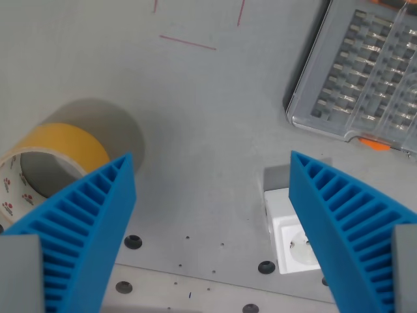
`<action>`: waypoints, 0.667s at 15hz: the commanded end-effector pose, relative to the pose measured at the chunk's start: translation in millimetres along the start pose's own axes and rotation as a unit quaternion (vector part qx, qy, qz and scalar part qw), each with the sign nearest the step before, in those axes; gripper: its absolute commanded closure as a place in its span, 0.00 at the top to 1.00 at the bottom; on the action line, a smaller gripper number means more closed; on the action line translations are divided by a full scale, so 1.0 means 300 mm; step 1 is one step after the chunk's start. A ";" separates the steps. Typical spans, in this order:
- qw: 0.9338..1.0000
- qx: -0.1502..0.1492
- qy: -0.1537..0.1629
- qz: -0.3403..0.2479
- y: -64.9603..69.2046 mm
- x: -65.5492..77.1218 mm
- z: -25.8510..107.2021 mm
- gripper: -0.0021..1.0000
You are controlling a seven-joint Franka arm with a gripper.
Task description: Move above the white socket
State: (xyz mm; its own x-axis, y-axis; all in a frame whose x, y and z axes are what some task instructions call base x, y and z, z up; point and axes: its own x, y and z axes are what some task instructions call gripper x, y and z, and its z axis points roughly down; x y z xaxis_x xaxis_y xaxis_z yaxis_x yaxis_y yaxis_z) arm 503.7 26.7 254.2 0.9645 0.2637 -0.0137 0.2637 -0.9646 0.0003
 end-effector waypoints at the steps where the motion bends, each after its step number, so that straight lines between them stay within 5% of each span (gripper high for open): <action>1: 1.000 0.000 0.002 0.000 0.000 0.000 -0.006 1.00; 10: 0.999 -0.002 0.003 0.053 0.006 -0.010 0.001 1.00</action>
State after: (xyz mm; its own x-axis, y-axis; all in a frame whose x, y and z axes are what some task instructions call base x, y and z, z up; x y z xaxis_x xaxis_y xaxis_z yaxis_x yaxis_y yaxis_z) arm 503.5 25.8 253.8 0.9695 0.2445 -0.0150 0.2446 -0.9696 0.0003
